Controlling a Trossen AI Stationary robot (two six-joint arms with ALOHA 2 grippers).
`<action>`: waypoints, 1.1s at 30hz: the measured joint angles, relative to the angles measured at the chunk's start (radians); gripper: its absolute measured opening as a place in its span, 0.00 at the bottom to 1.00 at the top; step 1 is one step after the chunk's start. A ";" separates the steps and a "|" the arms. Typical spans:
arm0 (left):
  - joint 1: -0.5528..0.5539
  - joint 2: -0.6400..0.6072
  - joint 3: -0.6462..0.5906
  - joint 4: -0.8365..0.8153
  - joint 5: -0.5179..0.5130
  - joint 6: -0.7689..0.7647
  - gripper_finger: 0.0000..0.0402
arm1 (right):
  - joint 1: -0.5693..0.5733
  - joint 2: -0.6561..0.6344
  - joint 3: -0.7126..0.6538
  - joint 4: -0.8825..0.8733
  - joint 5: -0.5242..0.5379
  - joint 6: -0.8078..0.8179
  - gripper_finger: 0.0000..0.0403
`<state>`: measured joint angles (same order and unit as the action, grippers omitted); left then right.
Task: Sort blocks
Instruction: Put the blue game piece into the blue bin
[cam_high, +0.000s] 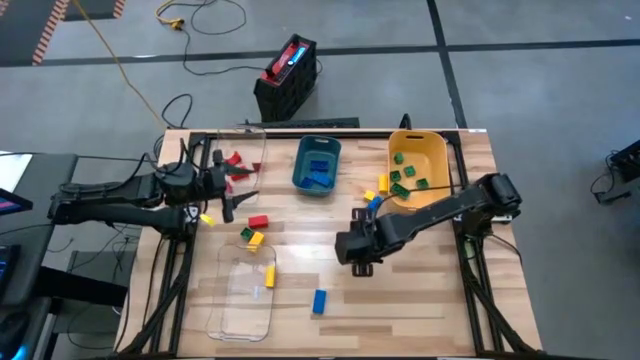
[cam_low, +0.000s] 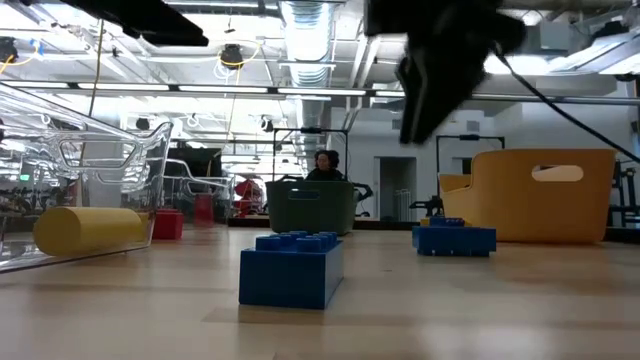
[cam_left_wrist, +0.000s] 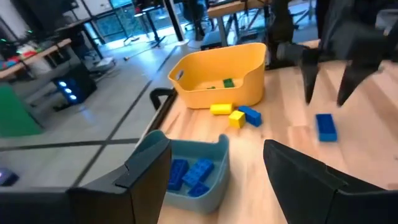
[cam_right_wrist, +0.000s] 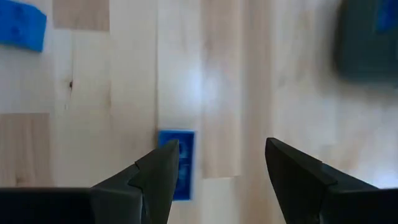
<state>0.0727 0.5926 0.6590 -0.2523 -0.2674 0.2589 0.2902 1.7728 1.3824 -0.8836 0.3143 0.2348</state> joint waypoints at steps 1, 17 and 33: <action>0.000 0.000 0.000 0.001 0.002 -0.011 0.62 | 0.002 0.001 -0.033 0.035 -0.009 0.026 0.62; -0.002 0.003 0.000 -0.004 0.001 -0.094 0.62 | 0.031 -0.032 -0.398 0.463 -0.078 0.126 0.62; -0.002 0.005 0.000 0.002 0.000 -0.106 0.62 | -0.014 -0.033 -0.452 0.508 -0.083 0.037 0.34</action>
<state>0.0708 0.5977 0.6590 -0.2504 -0.2672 0.1528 0.2764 1.7401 0.9303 -0.3759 0.2310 0.2714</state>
